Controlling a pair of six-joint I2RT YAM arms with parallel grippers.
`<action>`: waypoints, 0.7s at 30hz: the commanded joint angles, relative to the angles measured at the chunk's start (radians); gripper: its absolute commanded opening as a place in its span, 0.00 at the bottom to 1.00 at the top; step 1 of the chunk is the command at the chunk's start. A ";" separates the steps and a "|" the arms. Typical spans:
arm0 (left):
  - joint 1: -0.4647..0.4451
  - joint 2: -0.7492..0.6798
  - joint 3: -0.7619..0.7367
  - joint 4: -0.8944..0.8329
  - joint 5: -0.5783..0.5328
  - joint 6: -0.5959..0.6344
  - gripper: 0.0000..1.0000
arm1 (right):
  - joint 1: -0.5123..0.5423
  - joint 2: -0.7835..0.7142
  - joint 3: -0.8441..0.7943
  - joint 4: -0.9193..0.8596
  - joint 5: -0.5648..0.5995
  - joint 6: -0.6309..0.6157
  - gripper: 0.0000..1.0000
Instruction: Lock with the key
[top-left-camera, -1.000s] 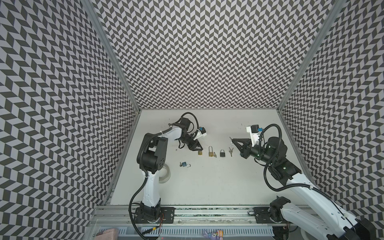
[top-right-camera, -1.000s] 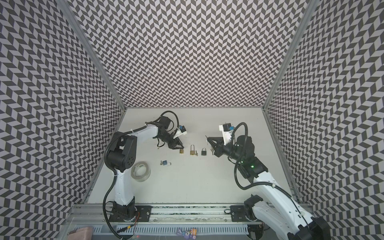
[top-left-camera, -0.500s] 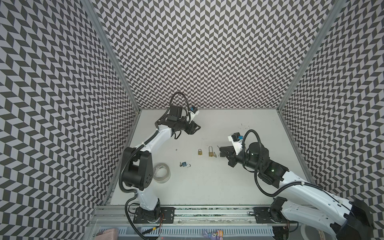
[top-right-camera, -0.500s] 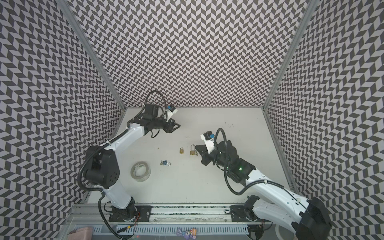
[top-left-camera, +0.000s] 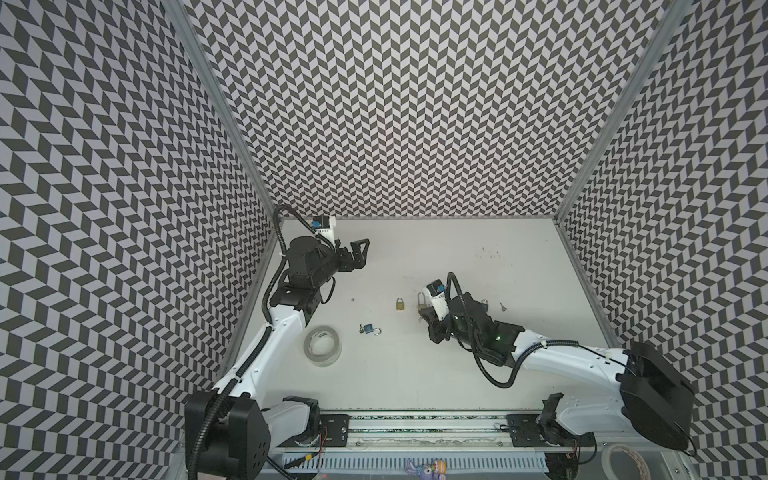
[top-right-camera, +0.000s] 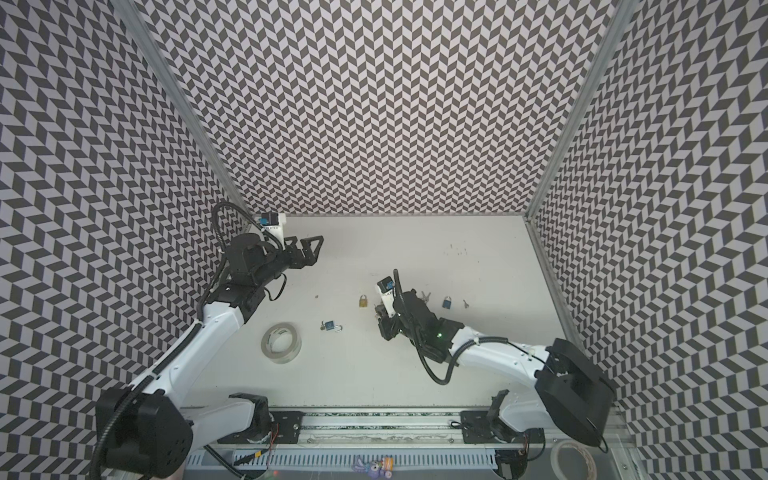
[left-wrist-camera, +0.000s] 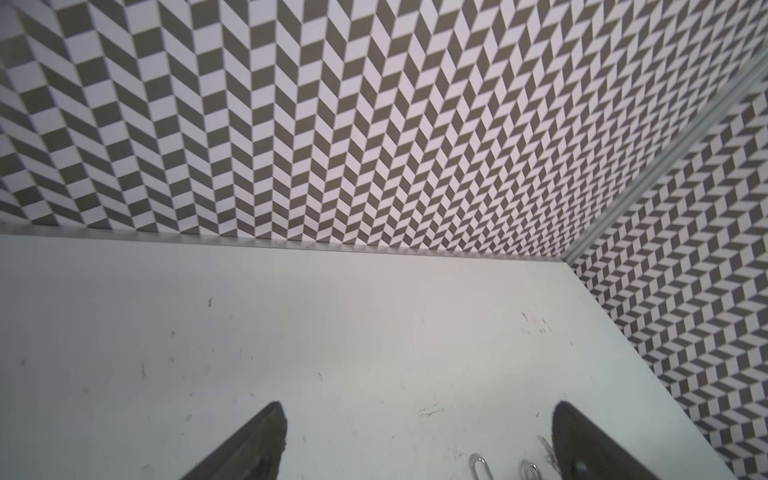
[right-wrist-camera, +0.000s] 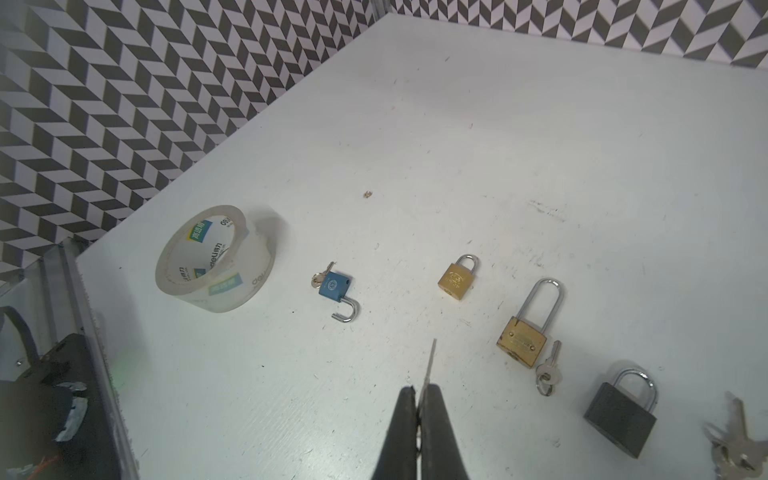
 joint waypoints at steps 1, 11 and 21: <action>0.013 -0.042 -0.039 -0.073 -0.111 -0.120 1.00 | 0.008 0.055 0.010 0.137 -0.064 0.067 0.00; -0.067 -0.195 -0.177 -0.026 -0.133 -0.154 1.00 | 0.006 0.199 0.020 0.248 -0.044 0.185 0.00; -0.137 -0.197 -0.269 0.047 -0.109 -0.173 1.00 | -0.027 0.370 0.128 0.174 0.022 0.225 0.00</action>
